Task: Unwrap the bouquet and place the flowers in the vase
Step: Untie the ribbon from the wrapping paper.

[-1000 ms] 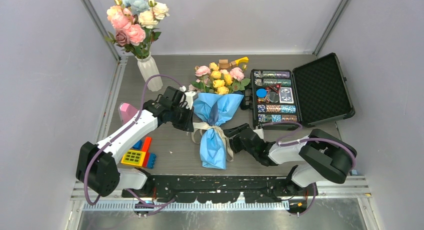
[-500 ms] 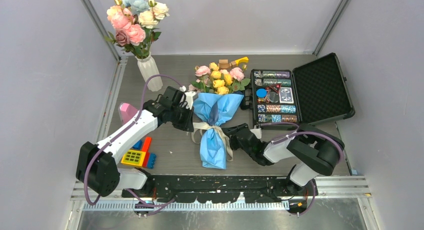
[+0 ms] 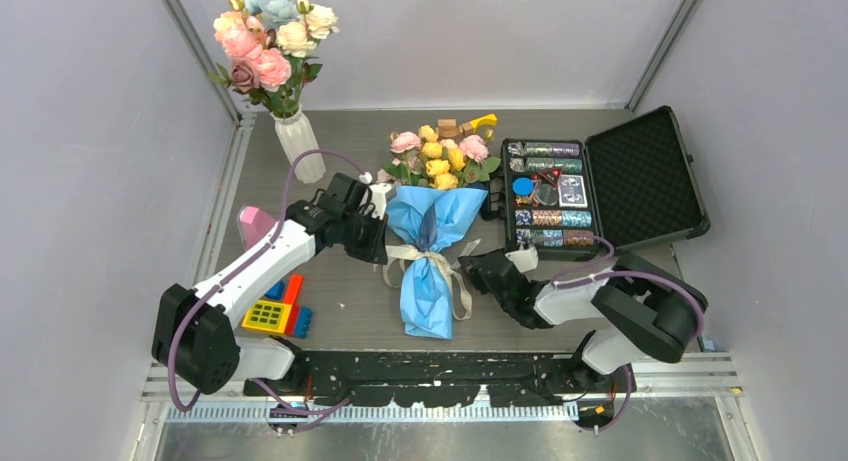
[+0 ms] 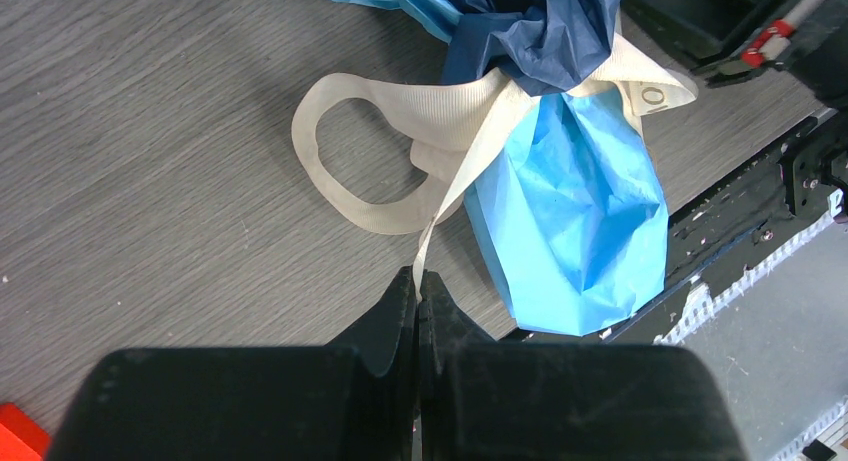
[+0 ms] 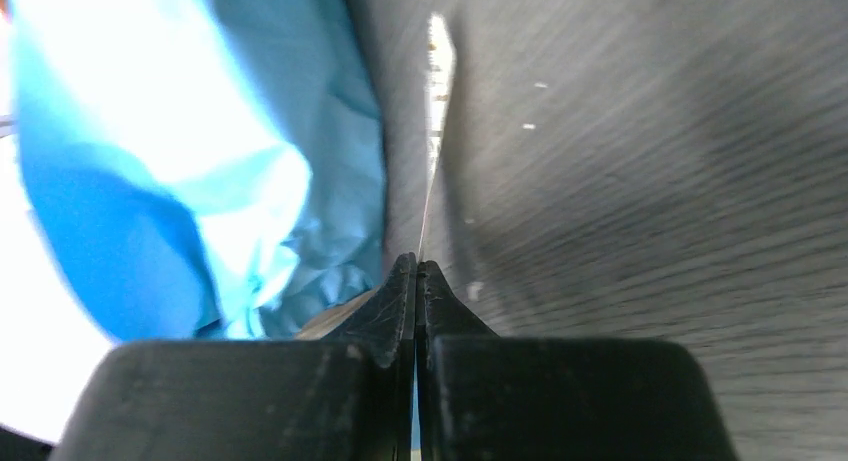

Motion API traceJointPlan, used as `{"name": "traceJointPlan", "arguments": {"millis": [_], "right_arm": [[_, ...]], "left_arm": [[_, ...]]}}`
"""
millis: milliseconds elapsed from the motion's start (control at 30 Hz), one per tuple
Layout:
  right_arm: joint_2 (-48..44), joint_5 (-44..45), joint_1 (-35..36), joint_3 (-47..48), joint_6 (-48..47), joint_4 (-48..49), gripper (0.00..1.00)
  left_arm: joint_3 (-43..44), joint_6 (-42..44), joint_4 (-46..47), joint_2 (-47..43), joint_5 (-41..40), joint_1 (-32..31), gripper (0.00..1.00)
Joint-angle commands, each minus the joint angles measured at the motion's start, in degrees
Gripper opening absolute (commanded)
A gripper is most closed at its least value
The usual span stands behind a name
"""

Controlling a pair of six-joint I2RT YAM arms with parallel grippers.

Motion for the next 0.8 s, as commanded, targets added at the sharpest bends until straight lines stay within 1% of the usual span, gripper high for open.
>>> {"name": "traceJointPlan", "arguments": {"millis": [0,100,200,367,533,600,667,767], "right_arm": [[-7.6,7.4,0.0,2.2,-11.6,-2.9,0.0],[-10.2,9.5,0.0,2.5,-17.7,-3.3,0.0],[-11.9,9.8,-0.1,2.8,-22.3,-2.9,0.0],[-12.0,9.0,0.0,2.9,-30.6,0.7,0.0],[-13.6,10.1,0.6,3.8,-39.9,1.7,0.0],[-14.5,10.9,0.9,5.0,-45.6,-0.7,0.0],[-15.1,11.8,1.1,6.6,-48.9,-3.2,0.0],[-15.5,13.7,1.1,9.0,-51.4,-7.1,0.0]], "left_arm": [[-0.1,1.0,0.2,-1.3,-0.2,0.3,0.0],[-0.1,1.1,0.2,-1.3,-0.1,0.3,0.0],[-0.3,1.2,0.3,-1.7,0.0,0.3,0.0],[-0.3,1.4,0.4,-2.5,0.3,0.3,0.0],[-0.6,1.6,0.8,-3.4,0.1,0.3,0.0],[-0.6,1.6,0.8,-3.6,0.0,0.3,0.0],[-0.6,1.6,0.8,-3.6,-0.1,0.3,0.0],[-0.5,1.6,0.6,-3.7,-0.4,0.3,0.0]]}}
